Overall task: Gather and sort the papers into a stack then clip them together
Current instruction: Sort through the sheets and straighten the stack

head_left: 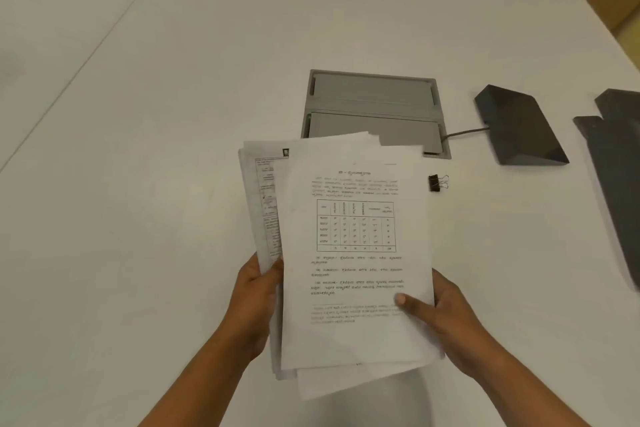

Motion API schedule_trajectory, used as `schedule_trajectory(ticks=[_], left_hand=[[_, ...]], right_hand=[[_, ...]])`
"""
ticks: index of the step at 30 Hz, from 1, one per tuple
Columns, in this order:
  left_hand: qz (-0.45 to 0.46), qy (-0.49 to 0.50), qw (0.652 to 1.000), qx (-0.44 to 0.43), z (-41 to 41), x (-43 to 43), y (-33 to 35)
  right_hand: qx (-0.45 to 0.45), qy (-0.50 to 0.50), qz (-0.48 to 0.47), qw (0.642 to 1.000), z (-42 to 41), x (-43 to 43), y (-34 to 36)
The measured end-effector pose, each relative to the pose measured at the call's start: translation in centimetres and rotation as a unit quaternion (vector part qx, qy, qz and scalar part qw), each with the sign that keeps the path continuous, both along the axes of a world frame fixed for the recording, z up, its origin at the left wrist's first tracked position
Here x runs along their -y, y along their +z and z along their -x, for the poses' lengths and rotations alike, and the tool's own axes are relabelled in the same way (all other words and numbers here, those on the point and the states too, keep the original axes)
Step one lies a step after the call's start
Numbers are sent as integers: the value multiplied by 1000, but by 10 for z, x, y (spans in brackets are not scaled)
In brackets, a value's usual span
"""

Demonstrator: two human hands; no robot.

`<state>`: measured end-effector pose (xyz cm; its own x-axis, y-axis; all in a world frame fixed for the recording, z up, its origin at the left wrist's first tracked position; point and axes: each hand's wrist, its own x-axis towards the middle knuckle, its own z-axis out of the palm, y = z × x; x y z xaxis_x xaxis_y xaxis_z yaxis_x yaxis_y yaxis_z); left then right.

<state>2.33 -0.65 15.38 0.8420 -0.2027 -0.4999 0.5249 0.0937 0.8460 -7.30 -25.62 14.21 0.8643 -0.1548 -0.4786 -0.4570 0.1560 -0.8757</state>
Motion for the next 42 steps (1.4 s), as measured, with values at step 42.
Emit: schedule_trajectory(ticks=[42], left_hand=[[-64, -81, 968, 228, -1, 23, -4]], right_hand=[[123, -14, 64, 990, -16, 0, -6]])
